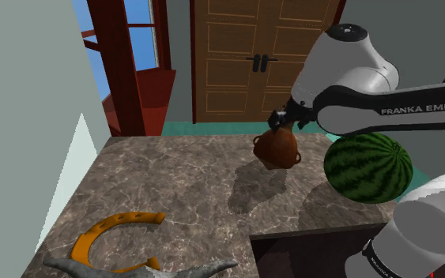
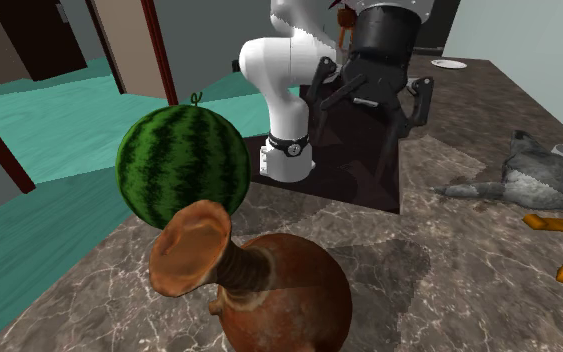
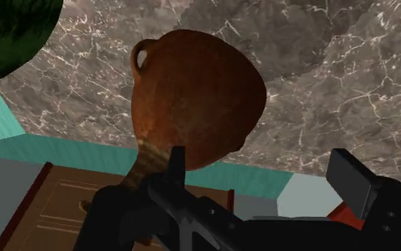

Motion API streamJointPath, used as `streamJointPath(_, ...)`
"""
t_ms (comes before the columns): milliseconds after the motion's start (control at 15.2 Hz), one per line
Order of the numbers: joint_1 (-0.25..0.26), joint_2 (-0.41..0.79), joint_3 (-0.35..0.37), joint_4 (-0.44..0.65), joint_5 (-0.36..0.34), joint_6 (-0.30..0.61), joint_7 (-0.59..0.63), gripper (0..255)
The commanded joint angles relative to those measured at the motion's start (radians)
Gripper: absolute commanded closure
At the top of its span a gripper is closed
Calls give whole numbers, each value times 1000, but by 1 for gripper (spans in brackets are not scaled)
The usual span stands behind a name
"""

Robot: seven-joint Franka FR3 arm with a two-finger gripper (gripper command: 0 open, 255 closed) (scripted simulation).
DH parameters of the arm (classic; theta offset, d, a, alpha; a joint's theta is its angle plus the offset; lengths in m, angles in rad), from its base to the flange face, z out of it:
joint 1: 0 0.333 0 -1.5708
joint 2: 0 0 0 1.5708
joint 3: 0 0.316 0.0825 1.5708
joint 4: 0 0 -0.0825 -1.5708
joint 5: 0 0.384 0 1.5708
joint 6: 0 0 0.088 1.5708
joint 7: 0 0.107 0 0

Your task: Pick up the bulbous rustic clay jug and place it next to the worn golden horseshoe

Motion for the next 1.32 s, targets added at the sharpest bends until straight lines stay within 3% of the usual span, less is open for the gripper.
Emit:
streamJointPath(0,-114,42,110,-24,-61,127,166,0)
streamJointPath(198,-347,94,323,-24,-170,267,434,0)
streamJointPath(462,-733,84,660,25,-292,381,790,0)
streamJointPath(660,-1000,6,887,83,-314,414,1010,0)
streamJointPath(792,-1138,-63,999,126,-300,413,1126,0)
streamJointPath(1254,-1299,-74,1082,146,-321,519,1145,0)
